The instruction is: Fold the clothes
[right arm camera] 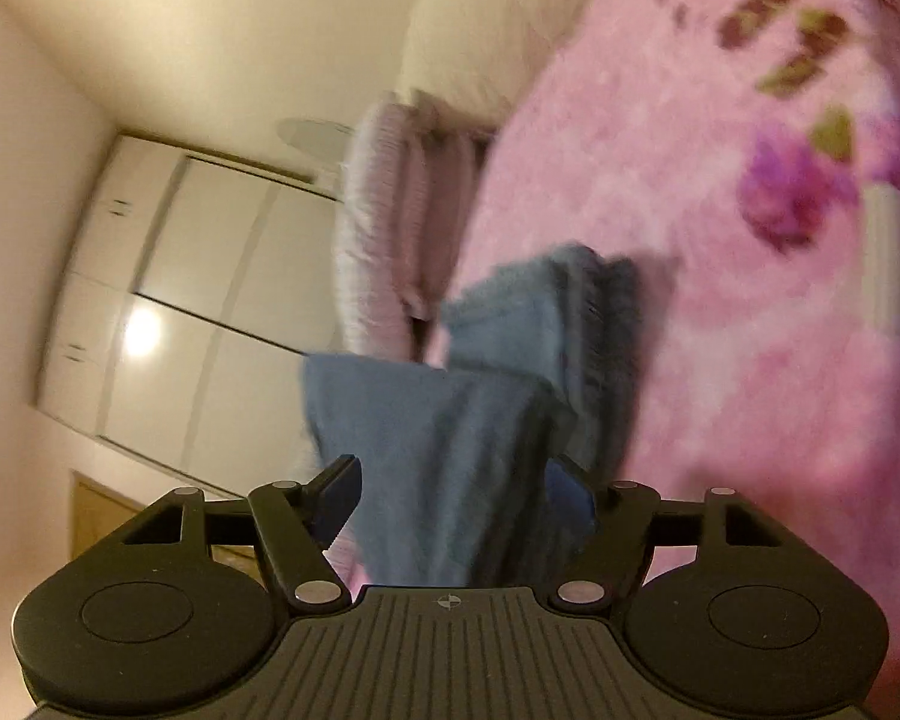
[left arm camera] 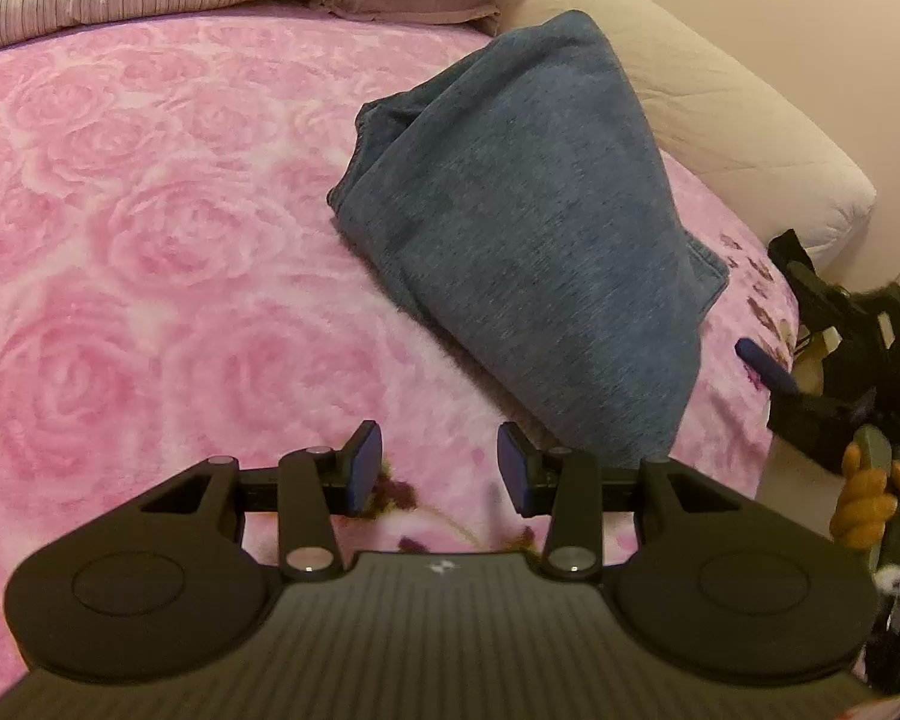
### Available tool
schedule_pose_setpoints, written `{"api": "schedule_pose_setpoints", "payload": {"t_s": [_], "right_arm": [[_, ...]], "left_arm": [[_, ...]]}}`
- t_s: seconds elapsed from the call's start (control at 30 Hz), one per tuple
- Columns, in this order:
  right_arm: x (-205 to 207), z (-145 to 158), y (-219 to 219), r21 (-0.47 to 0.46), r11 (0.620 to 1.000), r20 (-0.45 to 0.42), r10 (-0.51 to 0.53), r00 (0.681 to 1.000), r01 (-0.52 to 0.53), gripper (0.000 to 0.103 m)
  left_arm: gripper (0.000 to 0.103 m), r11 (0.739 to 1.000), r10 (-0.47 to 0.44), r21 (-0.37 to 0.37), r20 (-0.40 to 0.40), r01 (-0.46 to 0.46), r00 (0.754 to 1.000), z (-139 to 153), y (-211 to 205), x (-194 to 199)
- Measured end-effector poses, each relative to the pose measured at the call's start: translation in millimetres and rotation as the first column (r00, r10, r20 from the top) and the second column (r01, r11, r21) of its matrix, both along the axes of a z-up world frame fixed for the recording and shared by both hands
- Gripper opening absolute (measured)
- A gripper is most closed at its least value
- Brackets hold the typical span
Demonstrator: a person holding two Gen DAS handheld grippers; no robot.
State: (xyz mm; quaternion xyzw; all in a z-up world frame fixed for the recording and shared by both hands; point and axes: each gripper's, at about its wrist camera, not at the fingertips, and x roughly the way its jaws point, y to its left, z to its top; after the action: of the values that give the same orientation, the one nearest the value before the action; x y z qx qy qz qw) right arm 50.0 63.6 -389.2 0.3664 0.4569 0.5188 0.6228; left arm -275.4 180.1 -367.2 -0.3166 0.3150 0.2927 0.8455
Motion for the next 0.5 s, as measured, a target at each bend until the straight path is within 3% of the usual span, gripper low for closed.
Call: {"api": "schedule_pose_setpoints", "payload": {"t_s": [0.03,0.1,0.2,0.23,0.37,0.43,0.5], "right_arm": [[7.4,1.9,4.7,0.0,1.0,0.008,-0.002,1.0,0.002,0.071],[20.3,-6.8,15.0,0.027,0.999,-0.066,0.039,0.997,-0.037,0.071],[19.2,-20.1,23.4,-0.007,0.997,-0.142,0.078,0.987,-0.08,0.065],[18.7,-23.2,26.3,-0.011,0.996,-0.154,0.082,0.985,-0.085,0.059],[18.6,-33.2,38.8,-0.004,0.996,-0.172,0.083,0.981,-0.085,0.057],[18.5,-38.2,45.1,-0.001,0.996,-0.182,0.084,0.98,-0.086,0.048],[18.4,-43.2,51.3,0.003,0.996,-0.191,0.085,0.978,-0.086,0.047]], "left_arm": [[0.037,1.0,0.004,-0.003,-0.002,-0.004,1.0,-1.1,1.1,1.1],[0.037,1.0,0.007,-0.005,-0.002,-0.007,1.0,-1.6,2.7,2.8],[0.037,1.0,0.011,-0.009,-0.002,-0.011,1.0,-2.4,5.2,3.1],[0.037,1.0,0.014,-0.009,-0.002,-0.014,1.0,-2.6,6.1,2.8],[0.037,1.0,0.023,-0.011,-0.003,-0.023,1.0,-3.2,9.7,1.8],[0.037,1.0,0.028,-0.009,-0.004,-0.028,1.0,-2.9,10.9,0.7],[0.037,1.0,0.027,-0.008,0.0,-0.027,1.0,-1.3,10.6,-0.5]]}}
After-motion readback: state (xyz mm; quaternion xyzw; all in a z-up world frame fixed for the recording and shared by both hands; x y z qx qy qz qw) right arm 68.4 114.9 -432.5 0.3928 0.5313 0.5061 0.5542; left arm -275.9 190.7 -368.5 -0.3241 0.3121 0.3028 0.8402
